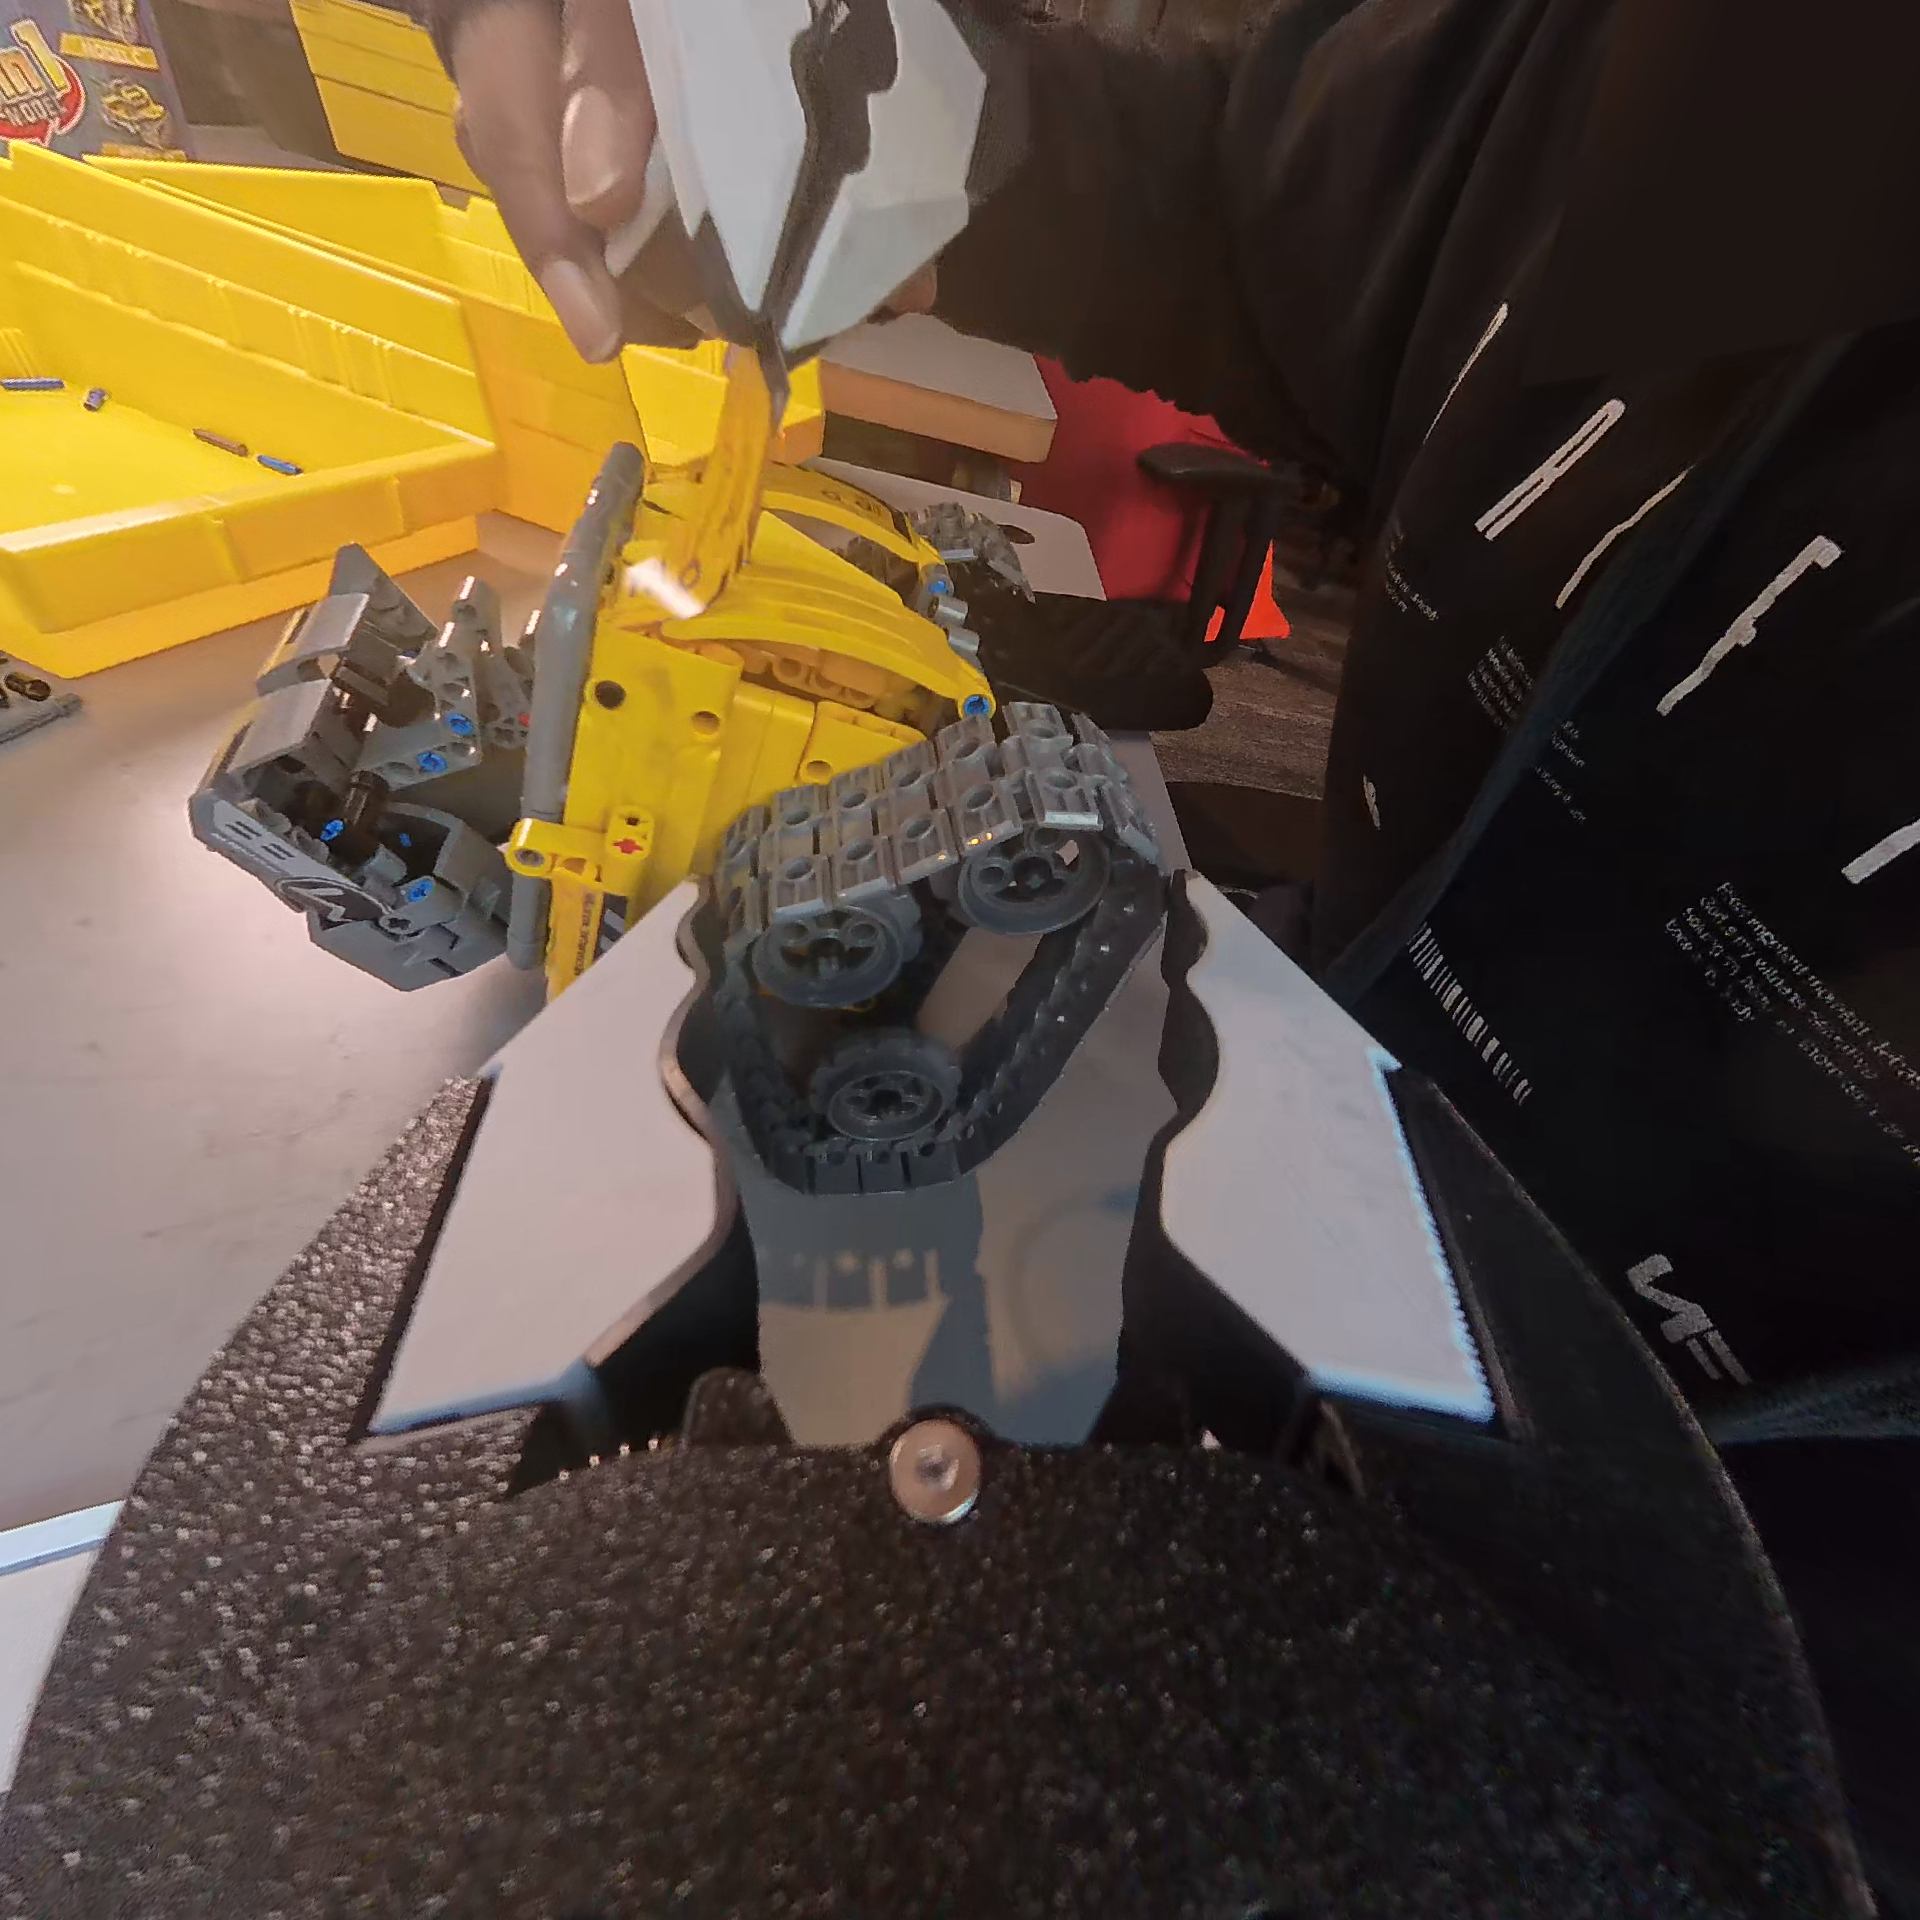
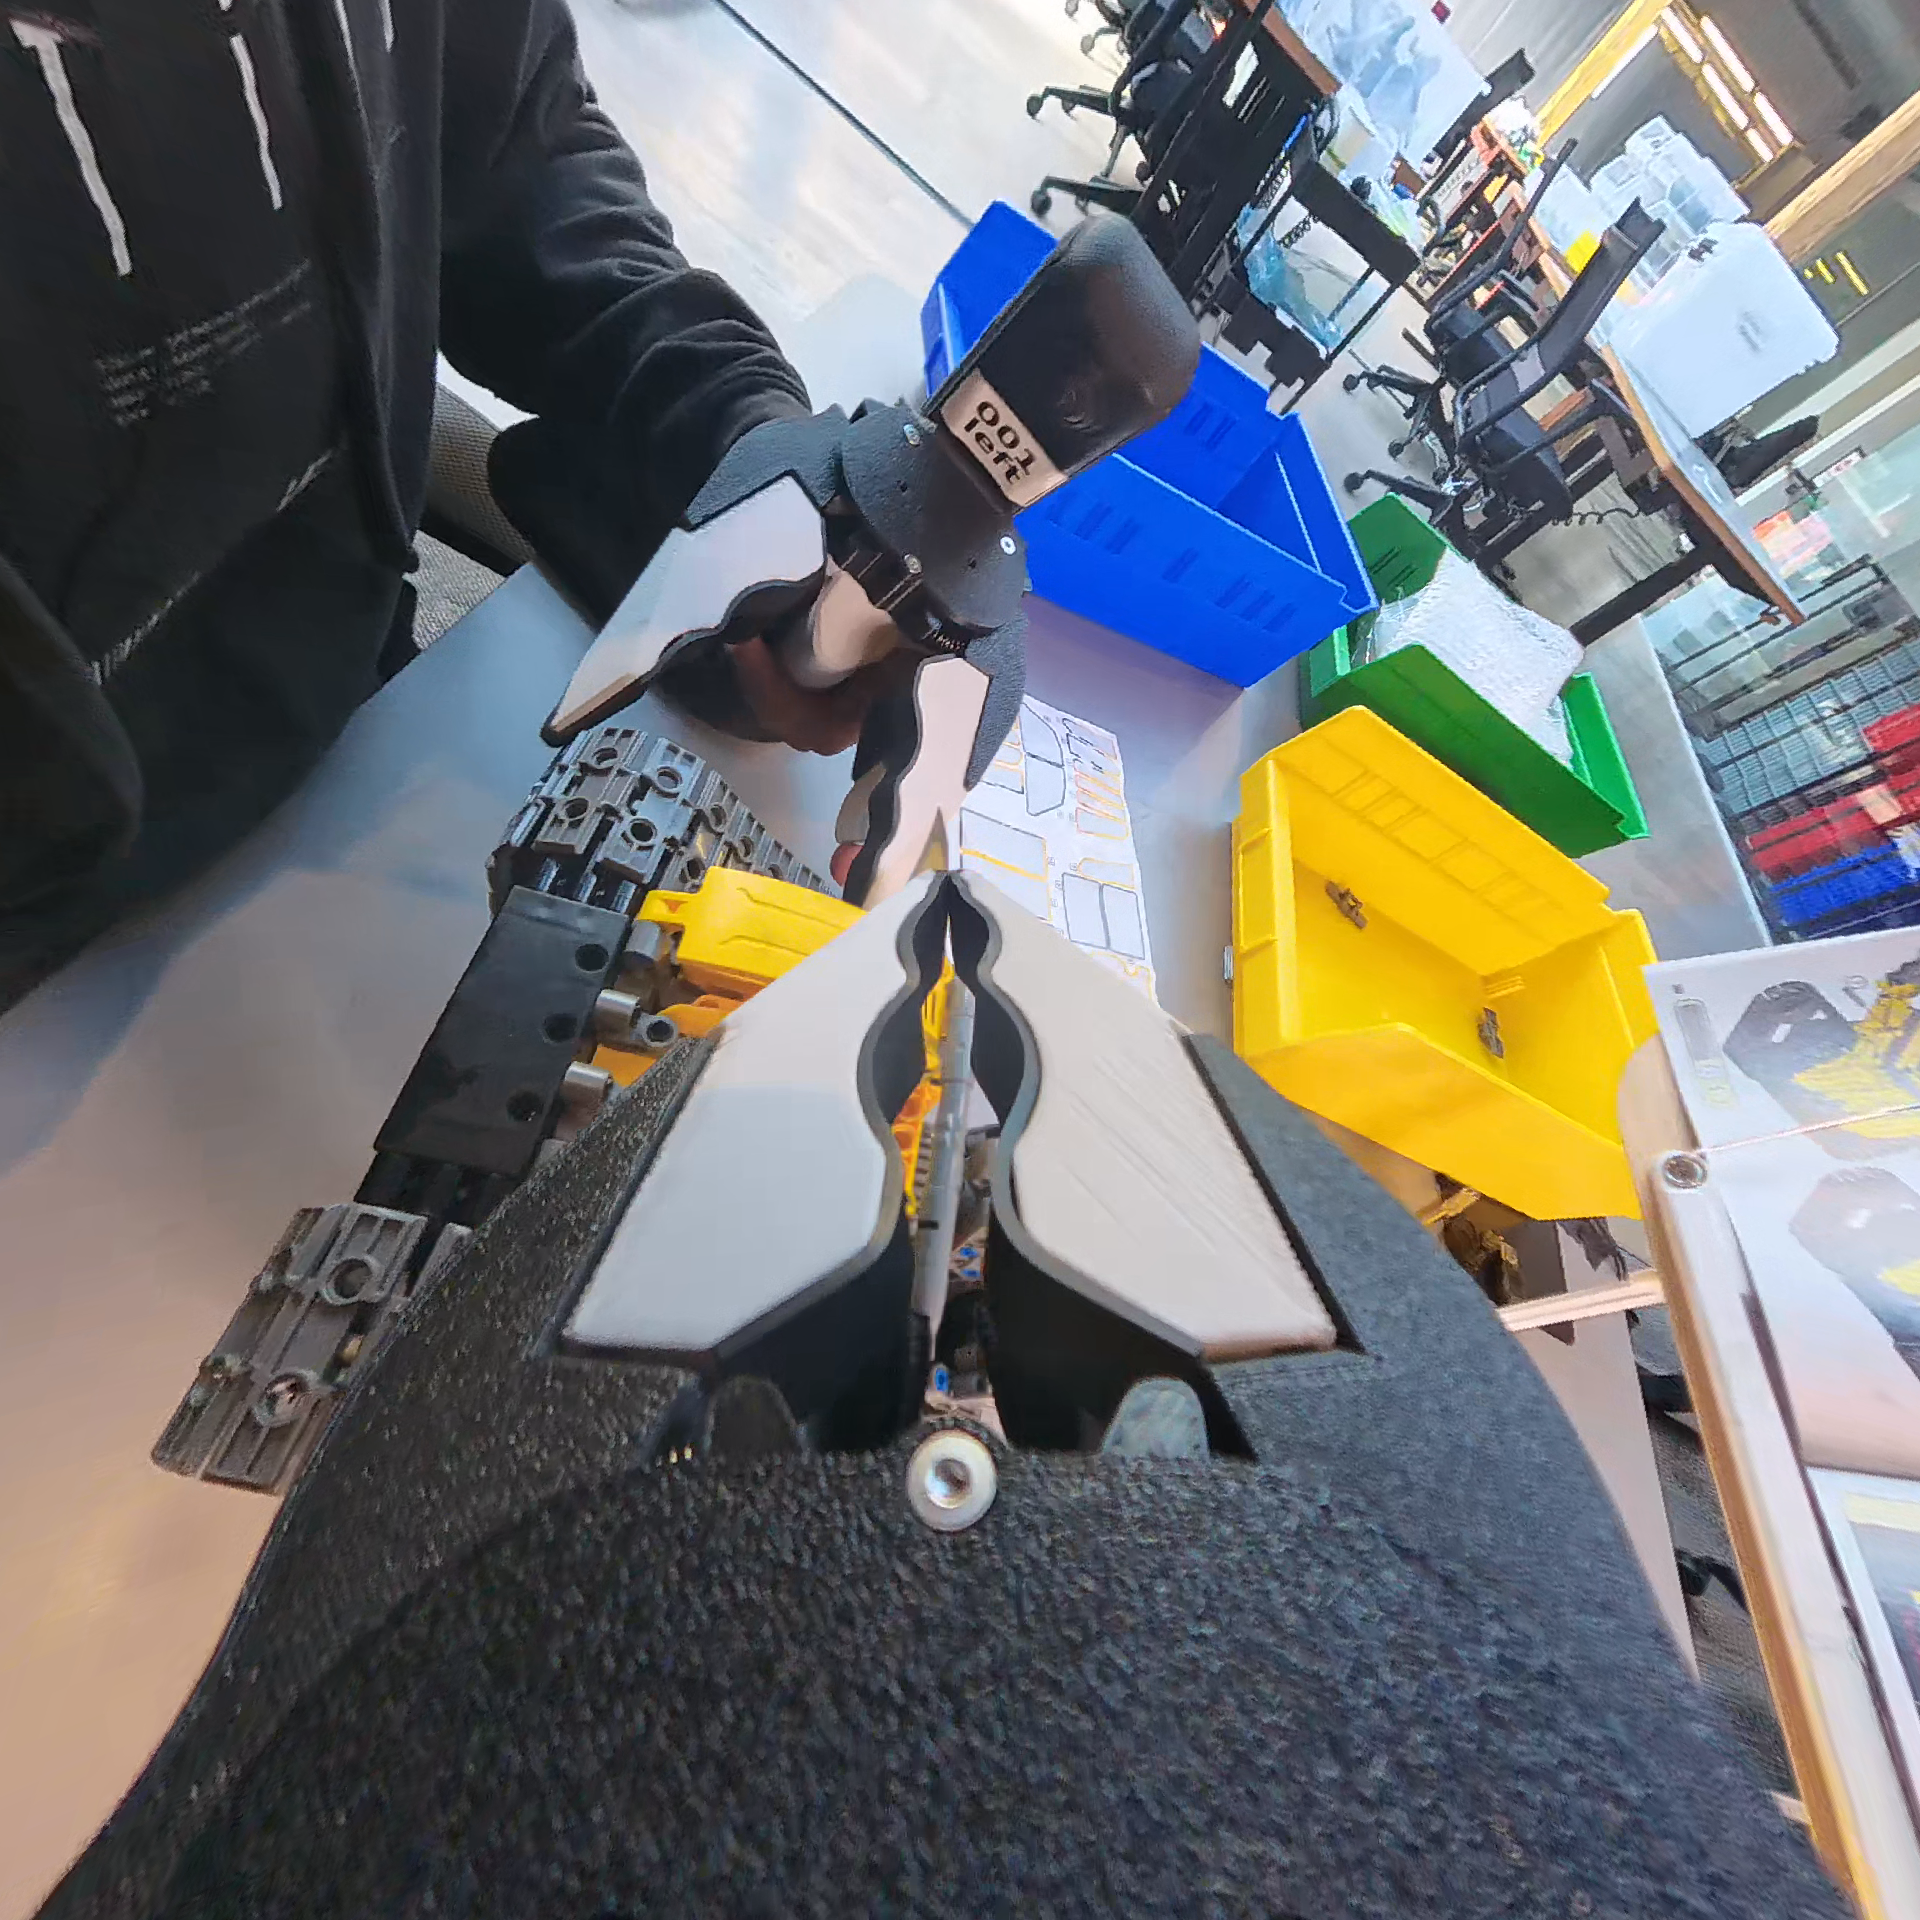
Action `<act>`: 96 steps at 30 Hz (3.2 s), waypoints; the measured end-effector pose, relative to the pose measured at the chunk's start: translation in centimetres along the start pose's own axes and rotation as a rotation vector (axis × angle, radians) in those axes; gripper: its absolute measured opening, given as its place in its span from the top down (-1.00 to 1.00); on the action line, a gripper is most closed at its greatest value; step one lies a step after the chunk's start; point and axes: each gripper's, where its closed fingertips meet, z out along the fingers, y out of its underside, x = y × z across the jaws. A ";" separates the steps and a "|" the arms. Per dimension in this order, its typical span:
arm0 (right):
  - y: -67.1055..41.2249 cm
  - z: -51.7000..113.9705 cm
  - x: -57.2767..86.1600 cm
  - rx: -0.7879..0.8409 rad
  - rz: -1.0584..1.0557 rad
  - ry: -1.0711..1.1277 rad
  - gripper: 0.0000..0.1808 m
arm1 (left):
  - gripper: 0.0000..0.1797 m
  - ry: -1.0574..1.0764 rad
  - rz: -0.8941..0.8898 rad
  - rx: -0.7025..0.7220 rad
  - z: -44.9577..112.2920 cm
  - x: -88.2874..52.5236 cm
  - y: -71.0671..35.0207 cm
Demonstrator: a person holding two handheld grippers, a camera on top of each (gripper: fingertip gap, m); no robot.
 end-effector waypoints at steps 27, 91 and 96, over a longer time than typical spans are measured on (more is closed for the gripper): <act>0.4 0.2 -3.4 -0.004 -0.054 -0.057 1.00 | 0.07 0.011 -0.025 0.006 -0.1 -0.1 0.0; -1.2 -1.6 0.6 -0.077 0.289 0.114 1.00 | 0.10 0.016 -0.011 0.023 -1.0 0.3 -0.6; -1.9 -1.9 1.9 -0.012 0.305 0.123 1.00 | 0.27 -0.052 -0.006 0.141 -3.9 -2.2 -4.7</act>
